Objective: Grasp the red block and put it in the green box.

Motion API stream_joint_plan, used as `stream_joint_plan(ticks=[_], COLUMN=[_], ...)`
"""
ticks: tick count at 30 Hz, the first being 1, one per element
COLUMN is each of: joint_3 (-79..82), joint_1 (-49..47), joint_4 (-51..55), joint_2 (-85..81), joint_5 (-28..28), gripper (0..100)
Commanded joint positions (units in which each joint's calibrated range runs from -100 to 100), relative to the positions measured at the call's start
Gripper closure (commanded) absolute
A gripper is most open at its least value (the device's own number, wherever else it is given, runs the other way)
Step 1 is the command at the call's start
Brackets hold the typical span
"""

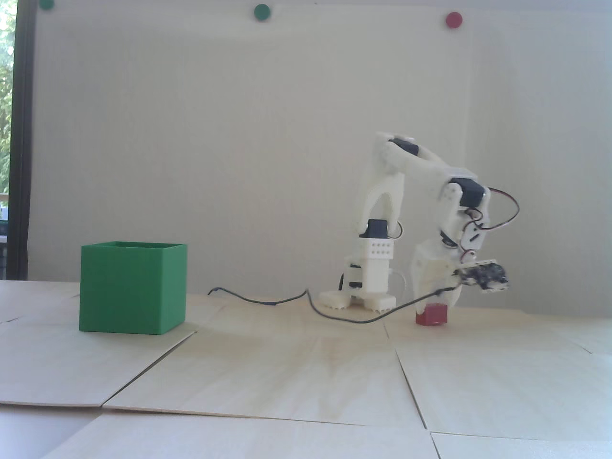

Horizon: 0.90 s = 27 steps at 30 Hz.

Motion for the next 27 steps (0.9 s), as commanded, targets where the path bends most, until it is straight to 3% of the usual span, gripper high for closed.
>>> stream_joint_plan(ticks=[1, 6, 12, 19, 22, 27], joint_3=[-1.72, -13.34, -24.70, -22.57, -19.11, -19.29], joint_1=[9.62, 28.60, 53.77, 70.26, 73.07, 73.80], joint_4=[-0.05, 0.62, -2.84, -29.06, -49.30, -60.26], joint_2=[-9.55, -27.63, -35.92, -34.27, -30.63, -26.77], joint_5=[-4.47, -6.30, -6.40, -7.29, -11.71, -14.52], gripper=[98, 98, 98, 98, 98, 98])
